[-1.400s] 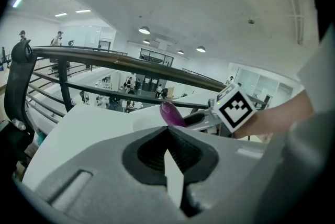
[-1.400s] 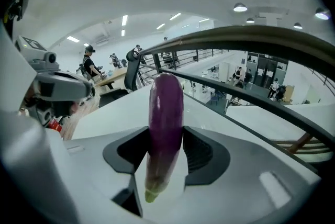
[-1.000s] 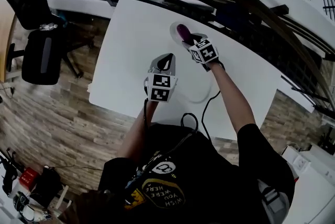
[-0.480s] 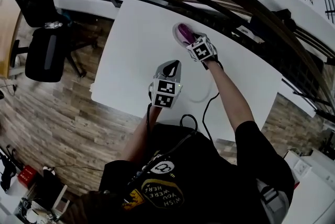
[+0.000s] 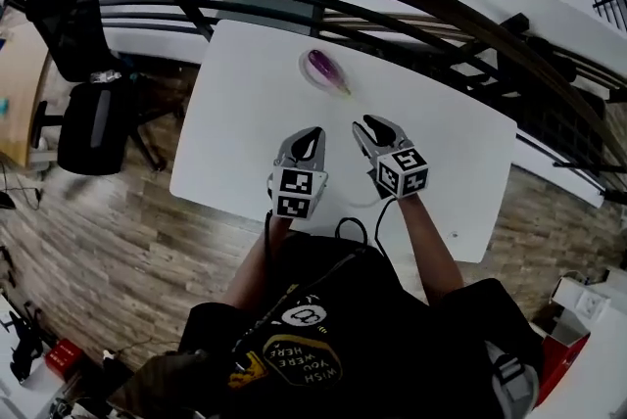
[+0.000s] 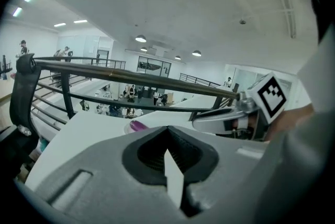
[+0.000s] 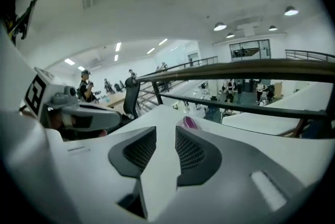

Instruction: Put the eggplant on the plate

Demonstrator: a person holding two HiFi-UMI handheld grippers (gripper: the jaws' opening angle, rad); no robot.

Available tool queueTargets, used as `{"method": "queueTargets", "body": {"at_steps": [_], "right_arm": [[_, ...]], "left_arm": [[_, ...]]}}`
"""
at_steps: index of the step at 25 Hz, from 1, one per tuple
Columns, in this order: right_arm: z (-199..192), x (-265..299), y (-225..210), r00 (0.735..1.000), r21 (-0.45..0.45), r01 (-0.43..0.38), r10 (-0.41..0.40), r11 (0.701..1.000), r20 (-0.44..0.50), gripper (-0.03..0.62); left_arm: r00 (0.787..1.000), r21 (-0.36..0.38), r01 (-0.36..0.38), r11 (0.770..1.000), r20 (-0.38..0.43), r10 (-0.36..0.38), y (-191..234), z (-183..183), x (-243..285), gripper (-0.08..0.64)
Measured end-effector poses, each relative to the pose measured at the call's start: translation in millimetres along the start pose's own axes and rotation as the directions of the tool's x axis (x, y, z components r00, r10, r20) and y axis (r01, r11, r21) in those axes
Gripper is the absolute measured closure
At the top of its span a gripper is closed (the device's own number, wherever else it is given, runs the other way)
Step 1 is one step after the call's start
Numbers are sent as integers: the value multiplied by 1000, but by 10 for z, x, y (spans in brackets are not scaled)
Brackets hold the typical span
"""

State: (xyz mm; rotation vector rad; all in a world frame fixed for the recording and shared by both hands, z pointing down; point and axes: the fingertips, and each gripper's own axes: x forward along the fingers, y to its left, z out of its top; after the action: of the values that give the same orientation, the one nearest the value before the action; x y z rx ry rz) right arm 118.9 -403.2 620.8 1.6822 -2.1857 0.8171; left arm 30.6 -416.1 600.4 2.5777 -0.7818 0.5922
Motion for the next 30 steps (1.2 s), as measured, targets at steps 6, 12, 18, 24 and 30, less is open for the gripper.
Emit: {"method": "queueTargets", "body": {"at_steps": [6,12,18,24,30], "right_arm": [[252,-1047,137,966,59,85,-97,995,241,553],[281,-1728,277,936,35,67,-75,997,345,592],[172,-1908,342,937,11,39,-40,999,346,592],[79,-1916,410,948,-4,-5,6,1000,319,592],[-32,-1840,389,957,4,-39,36,999,288,592]], "left_arm": [[993,127,-9,992,117,-6,-713,298,-287,555],[988,167,-25,986,157,-1,-1223,347,-552,555],[985,168,-65,984,171,35,-1406,296,-638,555],[983,236,-70,969,180,27,-1614,321,-637,555],[987,212,-79,974,153,47,-1588,198,-611,555]]}}
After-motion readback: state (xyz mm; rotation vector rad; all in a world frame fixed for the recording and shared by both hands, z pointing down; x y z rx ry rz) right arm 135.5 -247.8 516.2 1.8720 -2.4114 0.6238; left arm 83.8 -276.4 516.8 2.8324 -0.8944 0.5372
